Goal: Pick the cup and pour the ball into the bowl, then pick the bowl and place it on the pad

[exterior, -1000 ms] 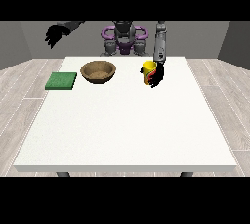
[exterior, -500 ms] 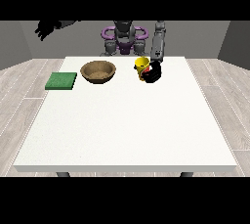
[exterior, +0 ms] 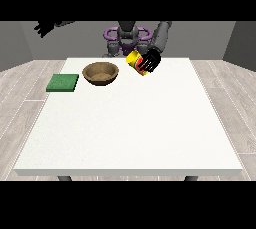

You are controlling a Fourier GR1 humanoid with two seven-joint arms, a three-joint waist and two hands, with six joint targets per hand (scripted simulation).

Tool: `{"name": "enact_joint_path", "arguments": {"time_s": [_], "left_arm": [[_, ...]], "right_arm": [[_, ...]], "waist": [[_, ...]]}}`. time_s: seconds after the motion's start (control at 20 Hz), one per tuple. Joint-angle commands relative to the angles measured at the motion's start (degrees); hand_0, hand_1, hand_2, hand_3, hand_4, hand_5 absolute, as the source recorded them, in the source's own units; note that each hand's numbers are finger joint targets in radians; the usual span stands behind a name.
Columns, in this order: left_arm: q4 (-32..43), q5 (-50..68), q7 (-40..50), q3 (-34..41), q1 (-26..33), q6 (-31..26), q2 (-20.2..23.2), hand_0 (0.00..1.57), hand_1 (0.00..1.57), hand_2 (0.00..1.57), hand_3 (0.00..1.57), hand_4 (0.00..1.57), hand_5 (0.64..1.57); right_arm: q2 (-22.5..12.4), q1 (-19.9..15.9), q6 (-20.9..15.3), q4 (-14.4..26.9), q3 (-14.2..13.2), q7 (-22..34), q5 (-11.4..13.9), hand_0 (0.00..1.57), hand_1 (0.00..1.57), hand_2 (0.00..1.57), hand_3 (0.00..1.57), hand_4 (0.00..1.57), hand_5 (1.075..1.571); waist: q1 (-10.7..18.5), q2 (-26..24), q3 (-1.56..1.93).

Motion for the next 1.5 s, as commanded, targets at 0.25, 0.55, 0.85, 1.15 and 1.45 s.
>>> {"name": "enact_joint_path", "arguments": {"time_s": [0.25,0.55,0.85,1.15,1.45], "left_arm": [[7.6,-23.9,28.0,-15.5,-12.5,0.4,-6.7,1.36,1.36,1.57,1.57,1.47,1.531],[4.4,-29.0,39.8,-23.4,-16.2,-7.6,-7.5,1.31,1.31,1.57,1.57,1.47,1.529],[9.5,-40.3,48.0,-28.3,-24.4,-13.2,-7.0,1.47,1.47,1.57,1.57,1.10,1.570],[3.1,-42.8,52.9,-36.7,-22.8,-25.9,-7.6,0.41,0.41,1.34,1.55,1.02,1.571],[-3.2,-43.8,49.3,-37.9,-21.2,-32.7,-7.6,0.00,0.00,1.14,1.57,1.12,1.571]], "right_arm": [[-1.9,-0.8,2.3,10.7,-2.0,-2.7,0.6,0.00,0.00,0.00,0.00,0.69,1.560],[-3.5,-3.3,4.7,16.3,-2.7,-4.7,0.4,0.00,0.00,0.00,0.17,0.70,1.560],[-3.9,-4.1,6.0,16.5,-2.9,-6.2,0.1,0.00,0.00,0.00,0.25,0.70,1.556],[1.4,-6.9,1.6,16.8,1.6,-7.6,4.0,0.00,0.00,0.00,0.33,0.69,1.553],[-0.5,-8.4,-0.1,18.1,0.4,-4.6,3.3,0.00,0.00,0.00,0.17,0.71,1.550]], "waist": [[3.9,-3.9,-0.17],[3.4,-4.7,-0.26],[1.9,-2.6,-0.26],[-0.7,-3.2,-0.32],[1.9,-3.8,-0.36]]}}
